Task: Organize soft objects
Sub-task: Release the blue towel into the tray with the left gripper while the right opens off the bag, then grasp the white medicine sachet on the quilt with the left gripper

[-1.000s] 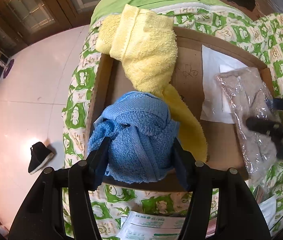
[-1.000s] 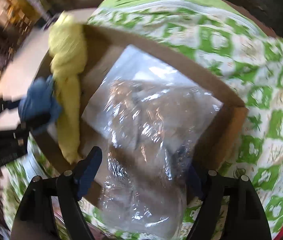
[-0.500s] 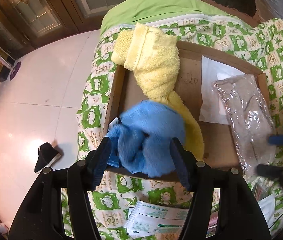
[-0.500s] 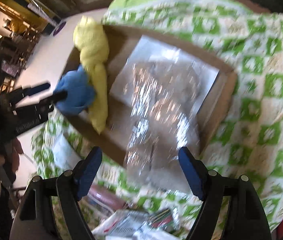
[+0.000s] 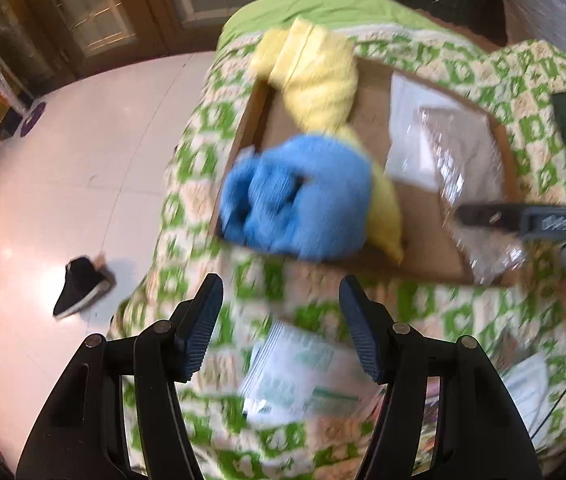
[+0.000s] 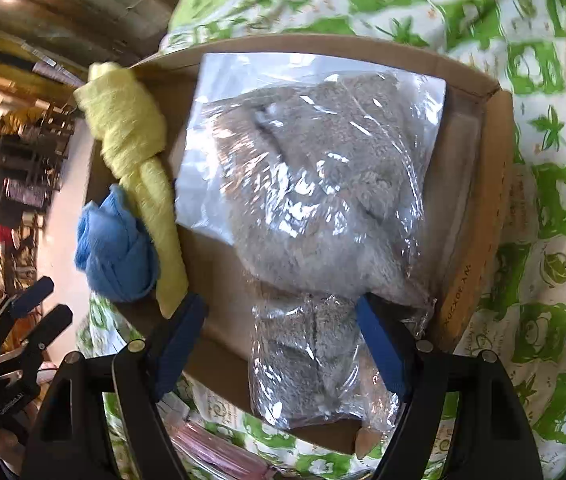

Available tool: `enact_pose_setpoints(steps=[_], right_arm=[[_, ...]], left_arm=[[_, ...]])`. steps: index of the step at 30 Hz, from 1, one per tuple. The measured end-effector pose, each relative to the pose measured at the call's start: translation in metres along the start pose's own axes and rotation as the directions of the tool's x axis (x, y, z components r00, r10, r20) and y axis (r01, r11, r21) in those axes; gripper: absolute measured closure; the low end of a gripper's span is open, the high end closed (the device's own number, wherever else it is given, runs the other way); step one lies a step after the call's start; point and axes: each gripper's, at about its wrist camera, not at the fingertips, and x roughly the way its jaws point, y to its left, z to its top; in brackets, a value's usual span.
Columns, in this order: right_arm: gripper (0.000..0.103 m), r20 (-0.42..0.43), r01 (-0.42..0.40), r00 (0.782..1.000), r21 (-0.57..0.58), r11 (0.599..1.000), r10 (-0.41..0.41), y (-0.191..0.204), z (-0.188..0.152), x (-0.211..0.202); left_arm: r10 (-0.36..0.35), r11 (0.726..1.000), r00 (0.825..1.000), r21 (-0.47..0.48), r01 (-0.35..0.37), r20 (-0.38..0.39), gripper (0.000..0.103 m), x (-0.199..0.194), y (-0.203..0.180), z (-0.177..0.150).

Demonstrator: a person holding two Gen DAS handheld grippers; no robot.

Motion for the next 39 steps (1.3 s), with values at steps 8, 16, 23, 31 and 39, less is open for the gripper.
enact_pose_setpoints(steps=[8, 16, 23, 31, 39], right_arm=[[0.023, 0.046, 0.039, 0.998, -0.117, 0.992, -0.034, 0.02, -0.036, -0.038], [0.022, -0.044, 0.089, 0.994, -0.199, 0.976, -0.099, 0.036, -0.079, -0.048], [0.022, -0.098, 0.081, 0.989, -0.243, 0.967, -0.107, 0.046, -0.114, -0.046], [0.022, -0.148, 0.098, 0.979, -0.263, 0.96, -0.141, 0.041, -0.136, -0.031], [0.022, -0.155, 0.1, 0.977, -0.258, 0.961, -0.143, 0.036, -0.14, -0.028]], left_arm=[[-0.013, 1.0, 0.998, -0.027, 0.011, -0.067, 0.042, 0.008, -0.005, -0.069], [-0.052, 0.995, 0.99, -0.096, 0.04, -0.128, 0.042, 0.003, -0.004, -0.103], [-0.114, 0.976, 0.977, -0.205, 0.076, -0.182, 0.042, -0.004, 0.016, -0.099], [-0.171, 0.952, 0.965, -0.284, 0.11, -0.2, 0.042, 0.011, 0.007, -0.088], [-0.16, 0.951, 0.956, -0.298, 0.082, -0.247, 0.042, 0.037, -0.009, -0.065]])
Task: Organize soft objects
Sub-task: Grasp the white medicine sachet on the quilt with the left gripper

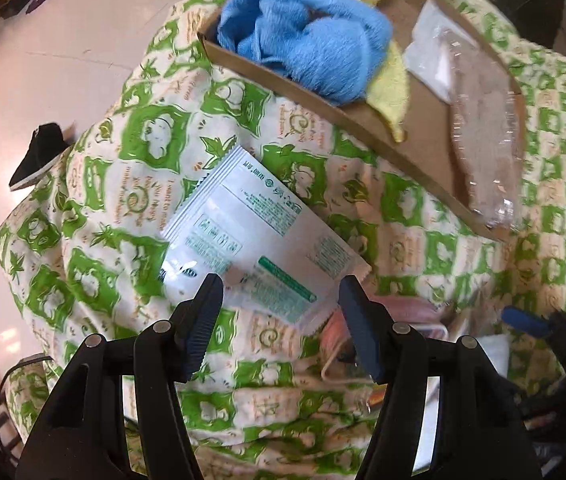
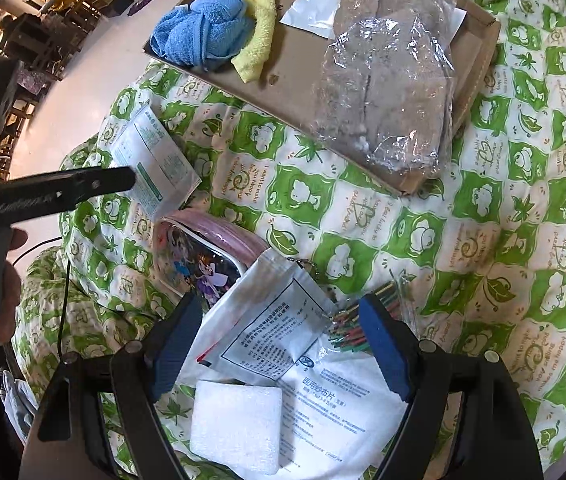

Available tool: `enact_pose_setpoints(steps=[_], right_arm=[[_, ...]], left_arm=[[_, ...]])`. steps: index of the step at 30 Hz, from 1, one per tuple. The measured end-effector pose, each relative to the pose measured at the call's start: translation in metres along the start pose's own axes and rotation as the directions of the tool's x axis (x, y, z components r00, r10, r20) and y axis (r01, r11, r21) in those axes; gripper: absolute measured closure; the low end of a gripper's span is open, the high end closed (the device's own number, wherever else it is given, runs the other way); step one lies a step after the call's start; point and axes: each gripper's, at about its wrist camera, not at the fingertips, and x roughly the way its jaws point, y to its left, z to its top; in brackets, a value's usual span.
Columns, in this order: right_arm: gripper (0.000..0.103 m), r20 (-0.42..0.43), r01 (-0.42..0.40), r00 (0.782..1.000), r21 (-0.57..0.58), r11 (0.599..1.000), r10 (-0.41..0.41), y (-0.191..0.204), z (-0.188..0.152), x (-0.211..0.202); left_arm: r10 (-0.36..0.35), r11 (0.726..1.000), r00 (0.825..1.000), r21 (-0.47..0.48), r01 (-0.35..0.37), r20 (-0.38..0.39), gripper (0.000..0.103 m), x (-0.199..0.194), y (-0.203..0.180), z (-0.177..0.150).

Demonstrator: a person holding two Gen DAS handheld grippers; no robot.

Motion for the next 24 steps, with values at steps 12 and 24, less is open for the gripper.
enact_pose_setpoints(steps=[12, 24], right_arm=[[0.022, 0.009, -0.03, 1.0, 0.034, 0.999, 0.03, -0.017, 0.0, 0.003], [0.022, 0.019, -0.072, 0.997, 0.051, 0.996, 0.071, -0.021, 0.005, 0.005]], left_arm=[[0.044, 0.995, 0.999, -0.087, -0.045, -0.018, 0.042, 0.019, 0.006, 0.002], [-0.012, 0.983, 1.0, -0.183, 0.015, 0.016, 0.022, 0.024, 0.002, 0.028]])
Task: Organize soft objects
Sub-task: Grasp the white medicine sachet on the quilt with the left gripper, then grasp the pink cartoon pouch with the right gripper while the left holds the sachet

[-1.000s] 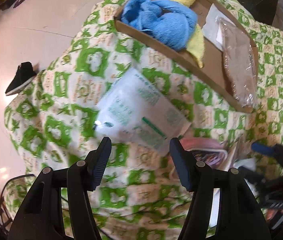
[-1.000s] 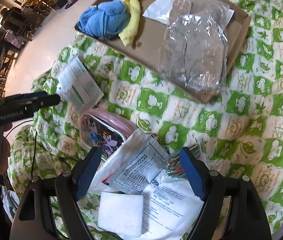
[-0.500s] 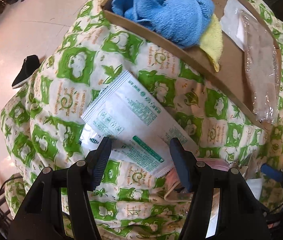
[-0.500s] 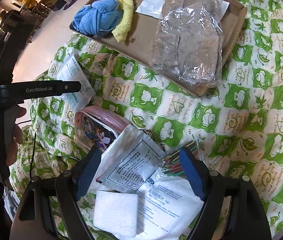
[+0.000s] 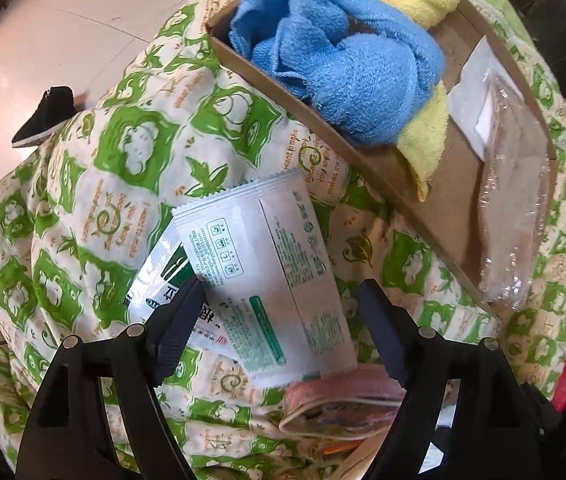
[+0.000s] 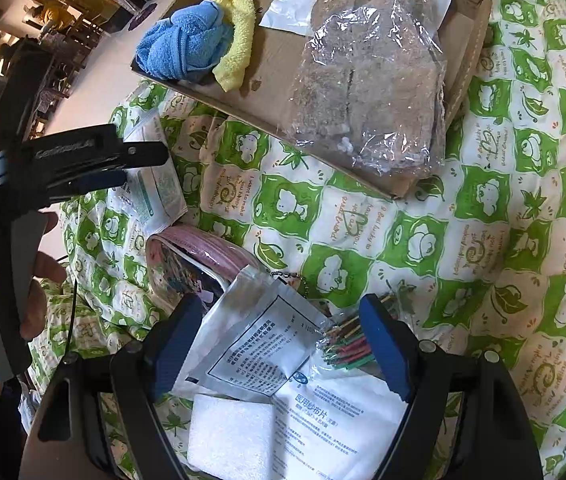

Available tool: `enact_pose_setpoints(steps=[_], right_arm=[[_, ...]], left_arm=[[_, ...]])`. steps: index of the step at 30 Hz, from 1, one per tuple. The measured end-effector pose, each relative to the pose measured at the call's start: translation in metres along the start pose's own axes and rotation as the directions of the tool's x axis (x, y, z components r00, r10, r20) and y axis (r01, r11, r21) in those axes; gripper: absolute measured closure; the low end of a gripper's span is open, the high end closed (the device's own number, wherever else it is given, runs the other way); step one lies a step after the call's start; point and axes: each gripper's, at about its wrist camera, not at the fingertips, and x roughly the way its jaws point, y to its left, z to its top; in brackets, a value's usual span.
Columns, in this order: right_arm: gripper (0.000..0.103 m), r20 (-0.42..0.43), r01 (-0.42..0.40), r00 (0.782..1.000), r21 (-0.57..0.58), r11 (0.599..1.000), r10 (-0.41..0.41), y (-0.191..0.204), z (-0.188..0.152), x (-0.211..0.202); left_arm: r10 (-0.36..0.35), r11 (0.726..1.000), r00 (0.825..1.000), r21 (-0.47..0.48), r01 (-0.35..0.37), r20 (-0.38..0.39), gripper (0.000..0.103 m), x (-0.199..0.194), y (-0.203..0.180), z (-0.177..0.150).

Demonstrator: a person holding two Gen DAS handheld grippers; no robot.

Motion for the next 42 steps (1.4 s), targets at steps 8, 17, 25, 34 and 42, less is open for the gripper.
enact_pose_setpoints(steps=[8, 17, 25, 34, 42], right_arm=[[0.022, -0.006, 0.005, 1.0, -0.001, 1.0, -0.005, 0.0, 0.006, 0.001], [0.022, -0.034, 0.023, 0.999, -0.004, 1.0, -0.023, 0.0, 0.003, -0.002], [0.022, -0.117, -0.017, 0.993, 0.022, 1.0, 0.019, 0.007, -0.009, 0.004], [0.022, -0.11, 0.001, 0.994, -0.021, 1.0, -0.004, 0.031, -0.007, 0.0], [0.022, -0.164, 0.013, 0.985, -0.248, 0.969, -0.055, 0.078, 0.014, 0.031]], left_arm=[[0.116, 0.989, 0.993, 0.094, -0.117, 0.014, 0.013, 0.015, -0.04, 0.009], [0.157, 0.974, 0.985, 0.156, -0.166, 0.065, 0.036, 0.011, -0.043, -0.016], [0.108, 0.972, 0.991, 0.202, -0.121, 0.077, 0.069, -0.007, -0.03, -0.024], [-0.003, 0.964, 1.0, 0.267, 0.008, -0.019, 0.069, -0.029, 0.019, -0.047], [0.018, 0.956, 0.998, 0.292, 0.001, -0.06, 0.069, -0.032, 0.069, -0.071]])
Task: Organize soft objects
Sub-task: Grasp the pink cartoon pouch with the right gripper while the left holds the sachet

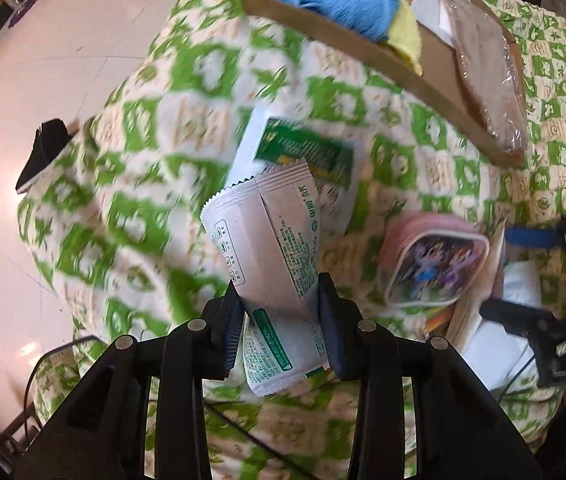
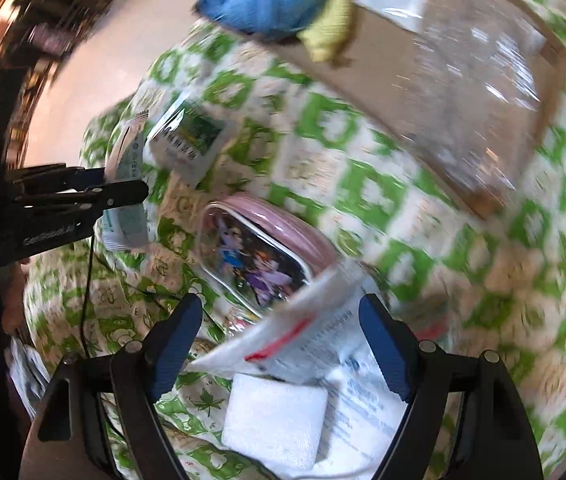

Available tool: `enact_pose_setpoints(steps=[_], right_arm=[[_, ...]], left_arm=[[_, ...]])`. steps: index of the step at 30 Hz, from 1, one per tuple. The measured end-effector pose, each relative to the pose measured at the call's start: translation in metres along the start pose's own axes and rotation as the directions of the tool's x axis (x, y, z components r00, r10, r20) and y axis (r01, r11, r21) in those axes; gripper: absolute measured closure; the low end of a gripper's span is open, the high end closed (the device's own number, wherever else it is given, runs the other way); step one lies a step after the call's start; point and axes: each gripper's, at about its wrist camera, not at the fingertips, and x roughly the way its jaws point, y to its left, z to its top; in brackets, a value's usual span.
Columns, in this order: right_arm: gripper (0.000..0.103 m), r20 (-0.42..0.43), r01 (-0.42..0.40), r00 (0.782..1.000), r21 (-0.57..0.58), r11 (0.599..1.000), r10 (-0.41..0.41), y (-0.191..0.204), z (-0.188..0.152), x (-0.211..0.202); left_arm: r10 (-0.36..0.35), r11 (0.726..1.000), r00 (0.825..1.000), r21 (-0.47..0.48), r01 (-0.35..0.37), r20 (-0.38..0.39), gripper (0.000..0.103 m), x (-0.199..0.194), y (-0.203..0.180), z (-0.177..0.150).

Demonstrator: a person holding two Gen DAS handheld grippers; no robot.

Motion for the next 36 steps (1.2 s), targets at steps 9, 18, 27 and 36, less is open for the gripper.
enact_pose_setpoints(steps=[9, 18, 27, 36], right_arm=[[0.022, 0.042, 0.347, 0.917, -0.575, 0.741, -0.397, 0.071, -0.006, 0.068], [0.021, 0.029, 0.328, 0.914, -0.638, 0.696, -0.404, 0.094, -0.006, 0.098], [0.022, -0.088, 0.057, 0.991, -0.378, 0.924, -0.097, 0.076, 0.02, 0.087], [0.021, 0.158, 0.338, 0.941, -0.372, 0.864, -0.3, 0.082, 0.02, 0.055]], left_arm=[[-0.055, 0.998, 0.998, -0.021, 0.054, -0.031, 0.069, 0.028, 0.018, -0.017], [-0.074, 0.997, 0.996, -0.016, 0.074, -0.039, 0.069, 0.037, 0.015, -0.021], [-0.069, 0.998, 0.997, -0.012, 0.069, -0.019, 0.069, 0.014, 0.017, -0.01], [-0.054, 0.998, 0.999, 0.014, 0.054, 0.001, 0.069, 0.004, 0.0, 0.001]])
